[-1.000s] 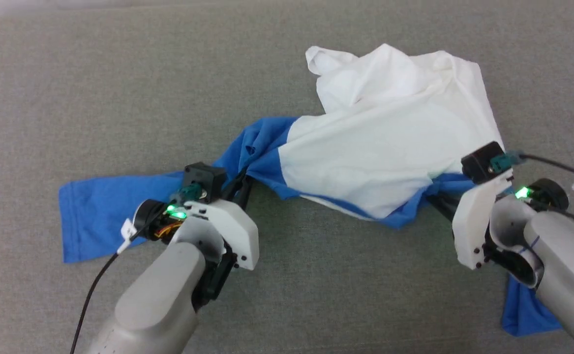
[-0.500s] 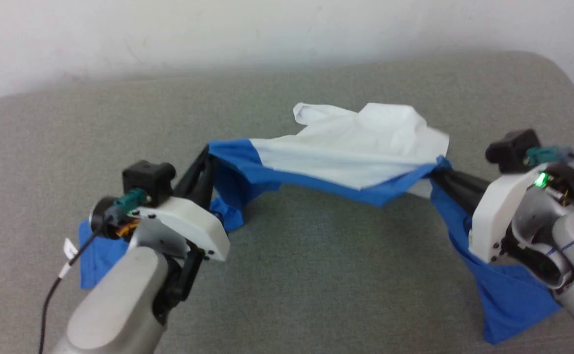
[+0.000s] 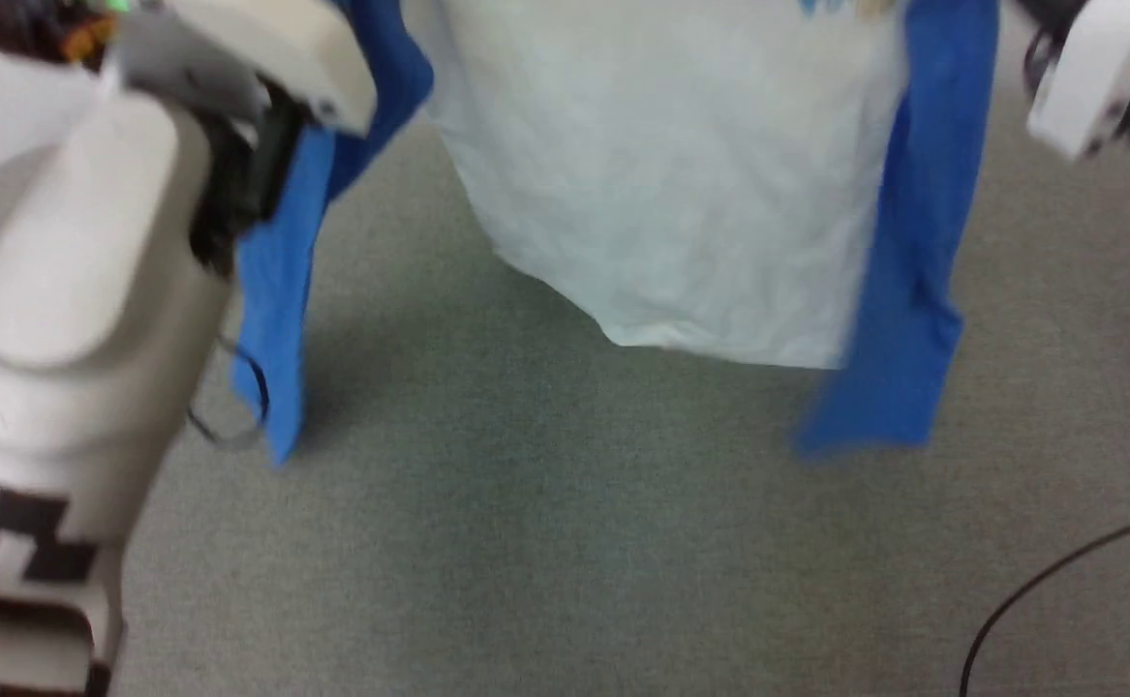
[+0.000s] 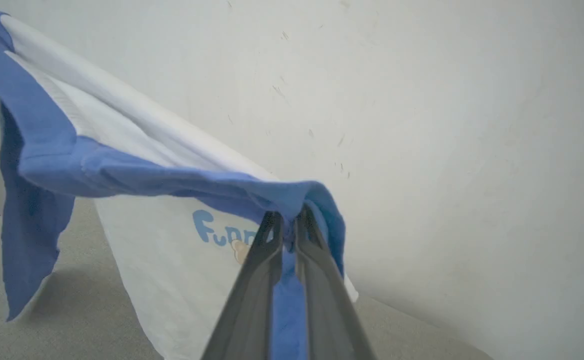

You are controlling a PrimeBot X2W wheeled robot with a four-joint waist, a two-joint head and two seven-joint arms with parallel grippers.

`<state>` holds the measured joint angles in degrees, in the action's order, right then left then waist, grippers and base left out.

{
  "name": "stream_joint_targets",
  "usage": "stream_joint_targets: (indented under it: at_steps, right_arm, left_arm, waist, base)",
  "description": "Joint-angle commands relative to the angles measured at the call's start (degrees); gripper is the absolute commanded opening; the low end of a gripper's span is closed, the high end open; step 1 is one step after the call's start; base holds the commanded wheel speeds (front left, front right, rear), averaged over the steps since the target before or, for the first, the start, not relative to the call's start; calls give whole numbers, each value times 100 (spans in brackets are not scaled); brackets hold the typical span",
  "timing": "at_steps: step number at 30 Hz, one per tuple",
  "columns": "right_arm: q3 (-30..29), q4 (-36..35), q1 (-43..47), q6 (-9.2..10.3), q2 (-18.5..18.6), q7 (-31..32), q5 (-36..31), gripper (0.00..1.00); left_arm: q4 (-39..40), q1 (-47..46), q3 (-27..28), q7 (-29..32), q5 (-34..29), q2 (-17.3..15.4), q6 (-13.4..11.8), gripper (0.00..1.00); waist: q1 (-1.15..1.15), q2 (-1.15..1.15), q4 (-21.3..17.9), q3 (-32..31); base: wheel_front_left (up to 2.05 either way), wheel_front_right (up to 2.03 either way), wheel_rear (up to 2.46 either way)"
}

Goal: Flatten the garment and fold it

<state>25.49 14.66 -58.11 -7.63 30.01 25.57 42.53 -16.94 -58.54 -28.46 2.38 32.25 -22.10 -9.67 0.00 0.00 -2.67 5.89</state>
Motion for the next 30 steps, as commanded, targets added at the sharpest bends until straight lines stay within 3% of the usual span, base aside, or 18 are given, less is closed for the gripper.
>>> stream_joint_targets:
  at_steps: [1,7,15,22,30]
  right_arm:
    - [-74,113,-202,14,-10,-13,-44,0]
    - [-310,1073,-1767,14,-356,-434,-312,0]
    - [-598,2575,-3358,14,-925,-1882,-882,0]
    - [-518,3509,-3756,14,-1371,-2767,-1023,0]
    - [-89,4042,-3259,14,-1667,-3311,-788,0]
  left_arm:
    - [-159,-242,58,-31,-84,-25,12,0]
    - [-1532,-1969,78,-307,-438,139,121,0]
    - [-2897,-3504,192,-1013,-629,400,97,0]
    - [-3729,-3923,294,-1470,-540,608,148,0]
    - [-4303,-3387,597,-1706,-142,884,382,0]
  waist:
    - [0,0,-22,681]
    - [0,0,-146,1681]
    - [0,0,-342,2604]
    - [0,0,-363,3023]
    - [0,0,-278,3060]
  base:
    - [0,0,0]
    - [0,0,0]
    - [0,0,0]
    - [0,0,0]
    - [0,0,0]
